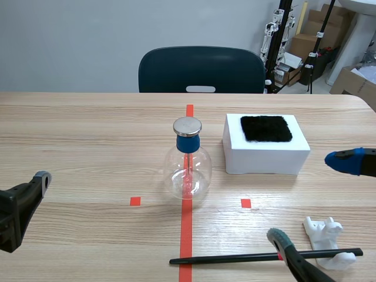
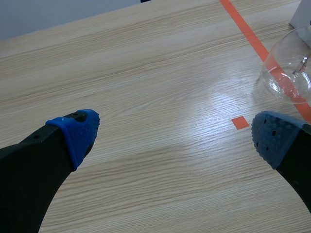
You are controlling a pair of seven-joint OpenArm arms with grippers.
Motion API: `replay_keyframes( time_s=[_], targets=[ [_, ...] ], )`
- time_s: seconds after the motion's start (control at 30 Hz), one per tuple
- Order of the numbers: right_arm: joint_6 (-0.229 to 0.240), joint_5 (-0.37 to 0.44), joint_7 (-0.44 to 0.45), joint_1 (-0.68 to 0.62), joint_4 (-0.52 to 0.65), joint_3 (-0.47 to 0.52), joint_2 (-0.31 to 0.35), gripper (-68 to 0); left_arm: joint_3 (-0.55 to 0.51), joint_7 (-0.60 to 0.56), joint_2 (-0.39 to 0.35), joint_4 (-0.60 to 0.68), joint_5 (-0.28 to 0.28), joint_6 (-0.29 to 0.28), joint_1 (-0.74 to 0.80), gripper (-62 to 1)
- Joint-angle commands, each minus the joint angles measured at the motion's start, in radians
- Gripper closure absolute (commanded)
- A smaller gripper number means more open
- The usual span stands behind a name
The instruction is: Do the electroscope experiment. pick up the black charging rod
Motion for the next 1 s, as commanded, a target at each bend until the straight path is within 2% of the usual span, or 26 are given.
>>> replay_keyframes(
  time_s=[0.0, 0.13, 0.2, 0.3, 0.37, 0.47, 0.6, 0.77, 0.9, 0.97],
  targets=[
    [-0.002, -0.056, 0.016, 0.012, 0.009, 0.008, -0.001, -67.9, 0.005, -0.013, 0.005, 0.004, -0.006, 0.002, -0.006, -62.3],
    [0.006, -0.246, -0.001, 0.016, 0.009, 0.008, 0.006, -67.9, 0.005, -0.013, 0.005, 0.004, -0.006, 0.001, -0.006, -62.3],
    [0.017, -0.328, -0.041, 0.037, 0.009, 0.008, 0.006, -67.9, 0.005, -0.01, 0.005, 0.004, -0.006, 0.001, -0.006, -62.3],
    [0.088, -0.412, -0.113, 0.081, 0.008, 0.008, 0.006, -67.9, 0.006, -0.003, 0.005, 0.004, -0.006, -0.002, -0.006, -62.3],
    [0.156, -0.452, -0.167, 0.122, 0.008, 0.008, 0.01, -67.9, 0.006, -0.003, 0.005, 0.004, -0.006, -0.002, -0.006, -62.3],
    [0.253, -0.484, -0.214, 0.167, 0.008, 0.008, 0.043, -67.9, 0.006, 0.003, 0.005, 0.004, -0.005, -0.002, -0.005, -62.3],
    [0.414, -0.488, -0.245, 0.232, 0.008, 0.008, 0.108, -67.9, 0.006, -0.003, 0.005, 0.004, -0.006, -0.002, -0.006, -62.3],
    [0.578, -0.492, -0.267, 0.311, 0.008, 0.005, 0.152, -67.9, 0.008, -0.069, 0.018, 0.004, -0.007, -0.007, -0.009, -62.3],
    [0.578, -0.491, -0.349, 0.402, 0.008, -0.055, 0.183, -67.9, 0.008, -0.1, 0.036, 0.003, -0.006, -0.051, -0.018, -62.3],
    [0.578, -0.488, -0.425, 0.462, 0.008, -0.116, 0.196, -67.9, 0.01, -0.1, 0.05, 0.002, -0.006, -0.067, -0.028, -62.3]
  ],
)
